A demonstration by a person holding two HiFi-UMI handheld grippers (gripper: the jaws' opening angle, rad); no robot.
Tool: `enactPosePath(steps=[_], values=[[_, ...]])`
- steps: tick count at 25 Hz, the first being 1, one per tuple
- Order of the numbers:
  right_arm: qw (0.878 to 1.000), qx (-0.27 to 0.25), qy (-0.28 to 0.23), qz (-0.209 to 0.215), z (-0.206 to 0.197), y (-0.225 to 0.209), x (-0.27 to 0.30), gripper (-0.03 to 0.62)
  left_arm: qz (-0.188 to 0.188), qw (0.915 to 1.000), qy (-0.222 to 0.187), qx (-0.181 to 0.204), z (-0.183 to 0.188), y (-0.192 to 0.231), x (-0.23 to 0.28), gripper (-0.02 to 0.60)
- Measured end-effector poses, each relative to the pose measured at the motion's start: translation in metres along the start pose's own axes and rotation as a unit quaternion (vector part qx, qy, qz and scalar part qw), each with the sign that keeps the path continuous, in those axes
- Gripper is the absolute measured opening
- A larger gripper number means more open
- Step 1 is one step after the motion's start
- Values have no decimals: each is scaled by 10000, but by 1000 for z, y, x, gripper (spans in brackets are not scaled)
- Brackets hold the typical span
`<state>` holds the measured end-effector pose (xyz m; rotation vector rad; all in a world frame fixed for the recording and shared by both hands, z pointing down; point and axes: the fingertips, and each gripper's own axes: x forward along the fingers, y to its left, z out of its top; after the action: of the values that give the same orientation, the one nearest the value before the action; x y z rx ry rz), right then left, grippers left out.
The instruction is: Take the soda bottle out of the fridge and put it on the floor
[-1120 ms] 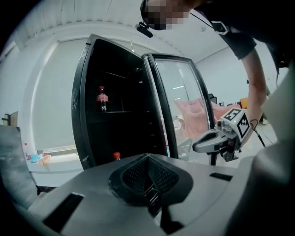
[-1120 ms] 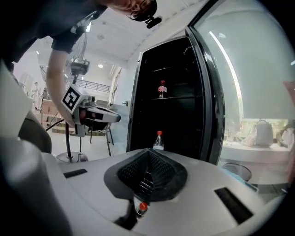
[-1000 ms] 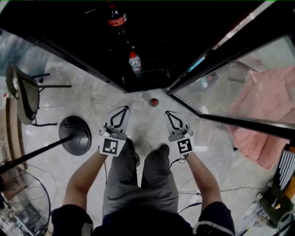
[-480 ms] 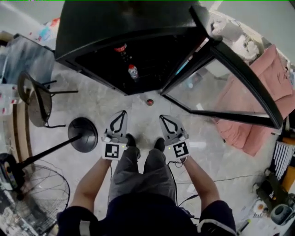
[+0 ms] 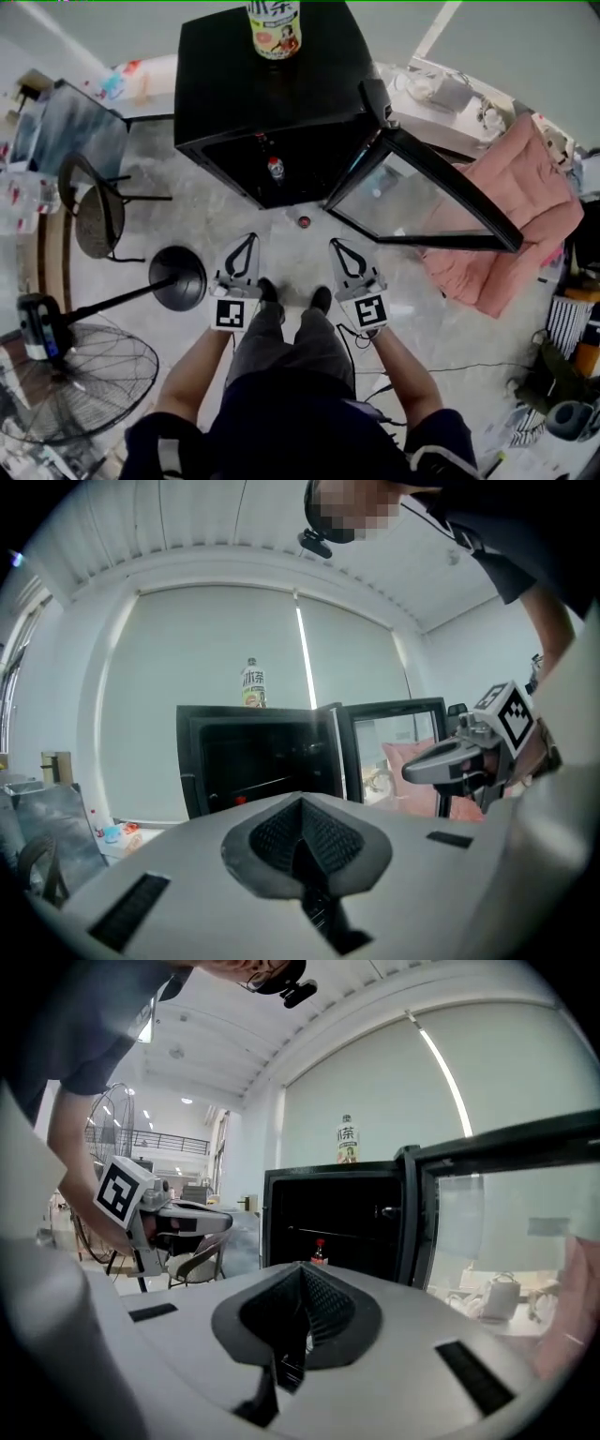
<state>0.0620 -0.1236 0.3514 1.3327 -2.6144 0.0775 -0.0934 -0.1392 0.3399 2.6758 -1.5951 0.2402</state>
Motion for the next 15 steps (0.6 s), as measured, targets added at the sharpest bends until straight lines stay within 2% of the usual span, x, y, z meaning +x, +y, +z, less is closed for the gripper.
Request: enactPosePath(steps=[6, 15], values=[[9999, 64, -134, -6, 60, 3, -22, 18, 101, 9999, -116, -3, 53, 4, -22, 21], [9990, 149, -419, -26, 117, 8, -44, 20, 395, 9986, -358, 72, 121, 7, -46, 21]])
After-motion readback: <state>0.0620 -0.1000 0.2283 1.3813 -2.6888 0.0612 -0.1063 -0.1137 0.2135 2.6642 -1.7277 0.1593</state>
